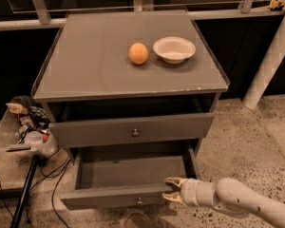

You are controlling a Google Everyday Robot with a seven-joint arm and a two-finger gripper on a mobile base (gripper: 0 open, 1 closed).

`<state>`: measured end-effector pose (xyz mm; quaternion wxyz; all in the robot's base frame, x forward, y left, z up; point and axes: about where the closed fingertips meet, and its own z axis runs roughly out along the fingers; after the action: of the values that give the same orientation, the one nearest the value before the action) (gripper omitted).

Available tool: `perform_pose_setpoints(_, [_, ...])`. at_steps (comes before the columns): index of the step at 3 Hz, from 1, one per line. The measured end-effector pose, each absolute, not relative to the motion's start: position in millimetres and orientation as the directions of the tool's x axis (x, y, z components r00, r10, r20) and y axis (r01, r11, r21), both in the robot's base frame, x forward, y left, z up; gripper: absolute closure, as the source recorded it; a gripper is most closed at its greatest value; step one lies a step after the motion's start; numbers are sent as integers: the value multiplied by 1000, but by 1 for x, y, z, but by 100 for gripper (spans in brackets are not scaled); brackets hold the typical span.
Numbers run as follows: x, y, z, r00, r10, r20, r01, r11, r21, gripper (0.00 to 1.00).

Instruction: Open middle drawer

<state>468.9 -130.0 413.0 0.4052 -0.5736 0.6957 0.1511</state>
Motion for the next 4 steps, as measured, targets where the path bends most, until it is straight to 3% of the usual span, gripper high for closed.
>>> perform_pose_setpoints(1, [428,-126,410,2,-659,-752,-928,278,-247,100])
perform_pose_setpoints(3, [429,-126,417,2,-659,-752,-928,279,-247,100])
perform_pose_setpoints(4, [429,-126,417,2,-659,-752,-928,279,-247,94])
